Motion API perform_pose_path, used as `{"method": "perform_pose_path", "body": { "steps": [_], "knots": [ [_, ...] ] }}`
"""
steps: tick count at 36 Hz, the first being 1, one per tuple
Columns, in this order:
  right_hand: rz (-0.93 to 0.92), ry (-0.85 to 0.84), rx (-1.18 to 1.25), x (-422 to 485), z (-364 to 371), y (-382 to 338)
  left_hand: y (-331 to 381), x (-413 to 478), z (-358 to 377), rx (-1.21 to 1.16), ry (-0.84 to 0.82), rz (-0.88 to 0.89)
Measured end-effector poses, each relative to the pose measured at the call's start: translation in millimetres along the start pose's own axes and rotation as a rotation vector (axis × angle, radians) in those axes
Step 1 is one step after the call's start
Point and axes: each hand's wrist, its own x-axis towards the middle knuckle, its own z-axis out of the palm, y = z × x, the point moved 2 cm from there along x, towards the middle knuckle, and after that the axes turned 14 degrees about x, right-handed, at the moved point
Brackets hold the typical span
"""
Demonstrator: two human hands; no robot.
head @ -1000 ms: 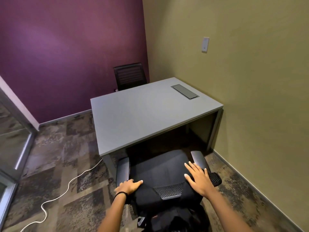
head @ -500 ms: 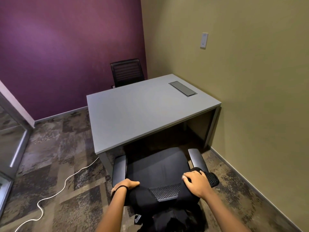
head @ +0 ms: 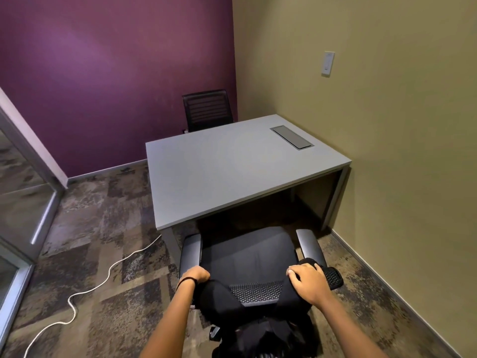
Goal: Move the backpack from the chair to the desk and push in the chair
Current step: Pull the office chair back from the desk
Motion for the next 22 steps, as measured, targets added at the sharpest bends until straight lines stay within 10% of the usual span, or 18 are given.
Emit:
{"method": "perform_pose_path", "body": {
  "steps": [22],
  "knots": [
    [0.094, 0.05, -0.071, -7.7, 6.8, -12.0, 5.7, -22.7, 8.1, 0.059, 0.106, -0.008]
  ]
}}
